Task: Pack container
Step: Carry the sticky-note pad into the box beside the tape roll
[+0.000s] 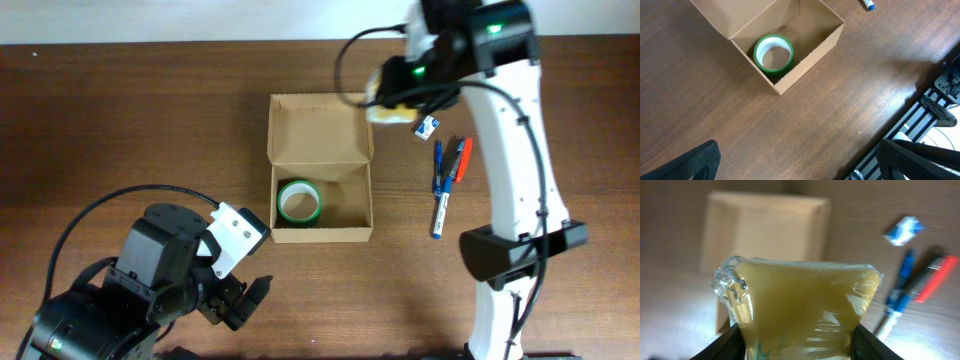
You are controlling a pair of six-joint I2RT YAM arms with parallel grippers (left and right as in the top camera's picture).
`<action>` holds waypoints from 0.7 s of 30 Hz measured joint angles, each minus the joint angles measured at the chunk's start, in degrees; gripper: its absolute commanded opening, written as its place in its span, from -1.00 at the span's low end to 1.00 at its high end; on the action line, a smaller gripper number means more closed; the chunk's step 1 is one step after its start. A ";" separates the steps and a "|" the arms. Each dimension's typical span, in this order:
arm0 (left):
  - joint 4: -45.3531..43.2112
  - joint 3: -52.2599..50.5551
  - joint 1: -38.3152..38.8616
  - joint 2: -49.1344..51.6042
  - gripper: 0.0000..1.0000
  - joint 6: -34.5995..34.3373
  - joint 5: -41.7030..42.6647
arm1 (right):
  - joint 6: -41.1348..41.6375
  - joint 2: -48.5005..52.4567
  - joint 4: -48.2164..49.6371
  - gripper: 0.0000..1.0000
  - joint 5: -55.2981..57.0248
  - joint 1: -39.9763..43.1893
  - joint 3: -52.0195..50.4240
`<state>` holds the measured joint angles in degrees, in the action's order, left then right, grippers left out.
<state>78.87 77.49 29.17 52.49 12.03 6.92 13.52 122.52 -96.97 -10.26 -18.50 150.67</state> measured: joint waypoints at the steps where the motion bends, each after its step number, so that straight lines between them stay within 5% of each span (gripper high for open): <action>1: 0.00 0.00 0.00 0.00 0.99 0.00 0.00 | -0.13 0.00 0.00 0.11 -0.33 -1.49 -0.04; 21: 0.00 0.00 0.00 0.00 0.99 0.00 0.00 | 0.70 0.00 7.61 0.08 -0.02 -14.82 -25.29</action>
<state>78.87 77.49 29.17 52.49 12.03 6.92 14.22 122.52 -89.36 -10.28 -33.32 125.38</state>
